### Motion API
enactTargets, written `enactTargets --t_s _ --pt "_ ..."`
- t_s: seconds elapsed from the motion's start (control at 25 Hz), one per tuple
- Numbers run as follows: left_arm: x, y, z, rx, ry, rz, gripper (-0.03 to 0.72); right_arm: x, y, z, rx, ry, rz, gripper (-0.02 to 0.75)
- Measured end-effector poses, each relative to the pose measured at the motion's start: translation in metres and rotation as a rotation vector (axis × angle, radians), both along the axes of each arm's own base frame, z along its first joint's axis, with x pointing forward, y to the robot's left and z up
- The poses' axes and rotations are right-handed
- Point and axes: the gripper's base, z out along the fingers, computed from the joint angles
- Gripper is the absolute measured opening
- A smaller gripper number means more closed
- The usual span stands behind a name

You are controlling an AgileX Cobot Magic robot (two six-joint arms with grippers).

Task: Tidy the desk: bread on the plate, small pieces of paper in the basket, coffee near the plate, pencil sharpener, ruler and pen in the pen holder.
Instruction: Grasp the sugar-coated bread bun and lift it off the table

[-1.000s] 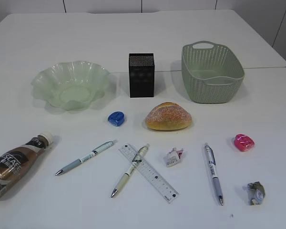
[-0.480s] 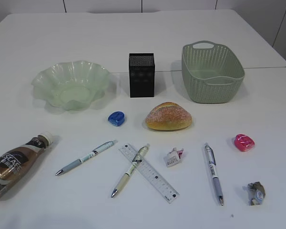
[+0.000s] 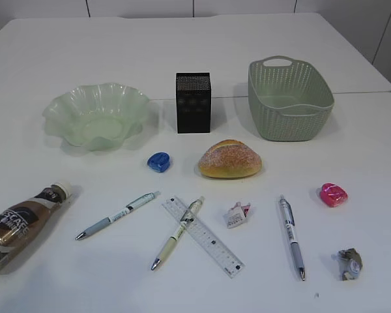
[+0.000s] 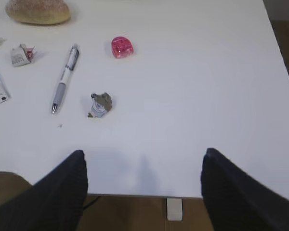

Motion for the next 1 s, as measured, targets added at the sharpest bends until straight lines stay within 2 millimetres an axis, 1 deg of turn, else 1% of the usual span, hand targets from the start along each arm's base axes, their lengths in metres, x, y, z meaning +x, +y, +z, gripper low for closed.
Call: enactTargets --t_s 0.04,0.24,0.32,0.48,0.52,0.56,0.6,0.64,0.68,0.72,0.76,0.8,0.84,0.88,1.0 --pt "0.001 0.000 0.001 0.000 0.000 0.000 0.519 0.007 0.000 0.005 0.001 0.049 -0.002 0.571" --pt "0.002 0.004 0.001 0.049 0.009 0.027 0.518 0.032 0.000 0.022 0.000 0.164 -0.002 0.570" --pt "0.004 0.004 0.000 0.050 0.019 0.025 0.518 0.049 0.001 0.032 0.001 0.221 -0.001 0.568" --pt "0.012 0.001 -0.001 0.055 0.068 -0.038 0.519 0.076 0.004 0.044 0.028 0.297 0.010 0.568" --pt "0.015 0.000 -0.002 0.065 0.088 -0.056 0.518 0.076 0.004 0.044 0.028 0.297 0.010 0.568" --pt "0.020 -0.001 -0.003 0.077 0.116 -0.074 0.519 0.094 0.005 0.047 0.038 0.346 0.015 0.568" --pt "0.025 -0.002 -0.004 0.093 0.146 -0.087 0.519 0.101 0.005 0.048 0.041 0.365 0.018 0.568" --pt "0.029 -0.003 -0.004 0.108 0.166 -0.100 0.518 0.113 0.005 0.049 0.041 0.397 0.019 0.568" --pt "0.034 -0.004 -0.003 0.120 0.189 -0.114 0.519 0.117 0.006 0.049 0.038 0.408 0.023 0.568" --pt "0.040 -0.006 -0.001 0.131 0.207 -0.127 0.519 0.125 0.006 0.049 0.037 0.431 0.027 0.568" --pt "0.045 -0.008 0.003 0.136 0.215 -0.137 0.519 0.125 0.006 0.049 0.037 0.431 0.027 0.568" --pt "0.051 -0.011 0.007 0.140 0.221 -0.151 0.518 0.144 0.006 0.046 0.019 0.485 0.049 0.567" --pt "0.057 -0.014 0.011 0.145 0.228 -0.166 0.519 0.144 0.006 0.046 0.019 0.485 0.049 0.567" --pt "0.063 -0.016 0.017 0.153 0.228 -0.177 0.518 0.157 0.006 0.042 0.011 0.524 0.064 0.567" --pt "0.081 -0.027 0.033 0.193 0.218 -0.232 0.518 0.169 0.007 0.038 0.004 0.560 0.074 0.567"
